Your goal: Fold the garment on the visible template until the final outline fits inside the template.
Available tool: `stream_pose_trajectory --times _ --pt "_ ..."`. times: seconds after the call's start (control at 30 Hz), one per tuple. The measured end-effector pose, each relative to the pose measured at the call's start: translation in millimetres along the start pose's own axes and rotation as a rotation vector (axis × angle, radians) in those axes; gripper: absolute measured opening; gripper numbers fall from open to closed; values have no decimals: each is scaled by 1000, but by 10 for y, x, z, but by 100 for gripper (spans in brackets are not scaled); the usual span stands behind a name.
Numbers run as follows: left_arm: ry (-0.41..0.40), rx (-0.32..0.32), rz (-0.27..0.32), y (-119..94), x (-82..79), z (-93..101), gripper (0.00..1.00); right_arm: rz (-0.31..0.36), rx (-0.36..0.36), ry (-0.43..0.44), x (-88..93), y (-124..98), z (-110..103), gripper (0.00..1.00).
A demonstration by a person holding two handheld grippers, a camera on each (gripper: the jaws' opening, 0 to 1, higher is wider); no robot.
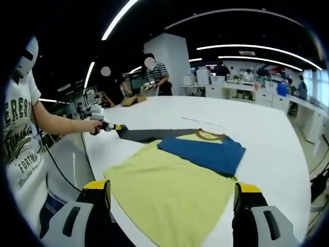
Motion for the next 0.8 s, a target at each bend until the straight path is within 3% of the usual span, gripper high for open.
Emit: stream_pose_trajectory --times 0.8 --pt "-7 154 36 -92 -175 534 0 -6 -12 1 47 41 -44 99"
Point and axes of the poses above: the point that each gripper's makers call its tool centre point, and the gripper's own axes: y roughly forward along the fingers, z roughly to its right, x roughly out of its underside, the point moved 9 cm from there along -y, roughly backward along the fingers, and after that the axes turned 13 degrees about -x, right-handed, at the moved point
